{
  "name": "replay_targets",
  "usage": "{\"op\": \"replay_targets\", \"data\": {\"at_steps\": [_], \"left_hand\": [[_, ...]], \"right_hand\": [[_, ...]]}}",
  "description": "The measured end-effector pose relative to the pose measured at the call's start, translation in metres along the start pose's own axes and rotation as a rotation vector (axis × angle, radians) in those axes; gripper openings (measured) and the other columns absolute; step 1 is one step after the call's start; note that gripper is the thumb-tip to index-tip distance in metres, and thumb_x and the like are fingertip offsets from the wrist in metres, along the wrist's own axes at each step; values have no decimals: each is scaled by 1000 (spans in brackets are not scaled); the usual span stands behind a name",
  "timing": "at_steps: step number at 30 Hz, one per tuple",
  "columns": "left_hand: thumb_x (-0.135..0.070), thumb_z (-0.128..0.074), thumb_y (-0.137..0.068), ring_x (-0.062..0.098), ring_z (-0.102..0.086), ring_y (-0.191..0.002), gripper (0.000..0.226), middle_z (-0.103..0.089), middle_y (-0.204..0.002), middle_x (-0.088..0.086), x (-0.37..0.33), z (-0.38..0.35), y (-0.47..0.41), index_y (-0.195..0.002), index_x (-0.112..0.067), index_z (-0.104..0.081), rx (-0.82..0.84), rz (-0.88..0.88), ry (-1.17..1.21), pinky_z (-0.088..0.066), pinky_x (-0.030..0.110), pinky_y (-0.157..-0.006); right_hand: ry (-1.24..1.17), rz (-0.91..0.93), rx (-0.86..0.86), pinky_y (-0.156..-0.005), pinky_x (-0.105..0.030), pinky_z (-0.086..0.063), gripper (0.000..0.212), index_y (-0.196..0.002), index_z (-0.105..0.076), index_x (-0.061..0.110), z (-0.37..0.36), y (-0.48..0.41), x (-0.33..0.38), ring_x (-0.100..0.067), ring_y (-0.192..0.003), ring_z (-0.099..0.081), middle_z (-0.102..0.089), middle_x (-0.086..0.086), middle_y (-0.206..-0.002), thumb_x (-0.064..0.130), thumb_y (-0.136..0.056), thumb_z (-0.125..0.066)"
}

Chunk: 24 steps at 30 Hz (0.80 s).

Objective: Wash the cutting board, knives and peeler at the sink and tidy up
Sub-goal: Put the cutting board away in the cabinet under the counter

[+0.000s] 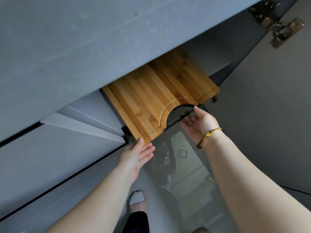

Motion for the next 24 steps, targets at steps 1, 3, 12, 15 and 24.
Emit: {"op": "replay_targets", "data": {"at_steps": [1, 3, 12, 15, 24], "left_hand": [[-20, -41, -97, 19, -60, -78, 18, -60, -98, 13, -6, 0, -2, -100, -3, -47, -33, -16, 0, -56, 27, -64], [-26, -39, -97, 20, -60, -77, 24, -59, -100, 15, -14, 3, -6, -100, -3, -47, -113, -31, -29, -51, 27, -64], [-11, -61, -76, 29, -41, -128, 57, -48, -137, 12, -6, -26, 36, -131, -9, -46, -181, -948, -1388, -33, 26, -103], [-19, -62, -70, 29, -22, -140, 84, -28, -150, 17, -26, -44, 16, -144, -11, -23, -247, -940, -1625, -16, 31, -112], [-23, -40, -93, 19, 27, -139, 83, 31, -150, 6, -34, -44, 3, -141, -13, 27, -250, -627, -1831, 21, 29, -104]], "right_hand": [[7, -4, 11, -97, -37, -43, 19, -104, -51, 4, -7, -2, 0, -25, -98, -54, -55, -9, -103, 16, -98, -38], [33, -11, 5, -107, -37, -32, 34, -130, -41, 1, -20, -8, 0, -28, -126, -43, -47, -13, -134, 12, -98, -38], [111, -50, 1, -106, -36, -32, 40, -132, -39, 2, -62, -22, 0, -28, -132, -37, -39, -13, -141, 13, -94, -47], [200, -21, -41, -98, -35, -39, 40, -129, -43, 4, -62, -27, 3, -28, -123, -45, -45, -10, -134, 19, -93, -51], [1223, 617, -154, -111, -24, -16, 53, -146, -18, 10, -59, -39, 98, -23, -141, -20, -18, -6, -154, 21, -98, -38]]}}
Point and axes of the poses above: each hand's wrist, its own y-axis away from the middle knuckle, its own z-axis out of the back of the hand, x = y × z, the point moved 6 cm from there along -y, towards the middle knuckle
